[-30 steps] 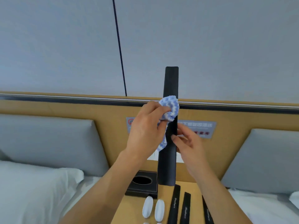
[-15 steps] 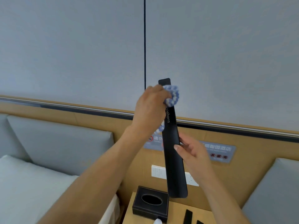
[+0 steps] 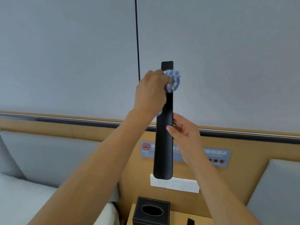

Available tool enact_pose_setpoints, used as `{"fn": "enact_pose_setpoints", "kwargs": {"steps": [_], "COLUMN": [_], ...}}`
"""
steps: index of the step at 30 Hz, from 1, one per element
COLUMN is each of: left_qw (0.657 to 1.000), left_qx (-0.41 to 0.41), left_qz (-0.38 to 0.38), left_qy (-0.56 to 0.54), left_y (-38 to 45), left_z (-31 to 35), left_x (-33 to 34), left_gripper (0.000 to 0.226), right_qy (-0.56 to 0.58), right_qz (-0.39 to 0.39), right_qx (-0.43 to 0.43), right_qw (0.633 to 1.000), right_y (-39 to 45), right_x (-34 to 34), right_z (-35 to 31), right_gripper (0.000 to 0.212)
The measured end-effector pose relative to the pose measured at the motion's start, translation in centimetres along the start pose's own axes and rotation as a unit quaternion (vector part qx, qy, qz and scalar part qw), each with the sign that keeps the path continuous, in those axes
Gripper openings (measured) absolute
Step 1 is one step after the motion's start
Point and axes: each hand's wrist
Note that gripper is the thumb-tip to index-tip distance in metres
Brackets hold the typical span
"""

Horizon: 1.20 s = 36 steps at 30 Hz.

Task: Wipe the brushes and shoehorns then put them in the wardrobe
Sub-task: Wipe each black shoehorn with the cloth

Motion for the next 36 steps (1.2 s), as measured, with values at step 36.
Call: {"fn": "enact_pose_setpoints", "kwargs": {"steps": [36], "left_qw": [0.988], "left_qx": [-0.152], "left_qz": [-0.031], "left_qy": [-0.02], "left_y": [-12.0], "left_z": [-4.9], "left_x": [5.7], "left_gripper": [0.038], "right_qy": [0.47], "right_qz": [0.14], "right_qx": [0.087], "right_qw": [0.867], "right_y": [-2.0], "right_x": [-3.2], "right_z": [2.4], "right_gripper": [0.038]}}
Point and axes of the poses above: each hand's wrist, its own y-axis towards the middle knuckle, its own x-axis out of the palm, z = x × y, and after that the axes turned 10 degrees about -z, right-handed
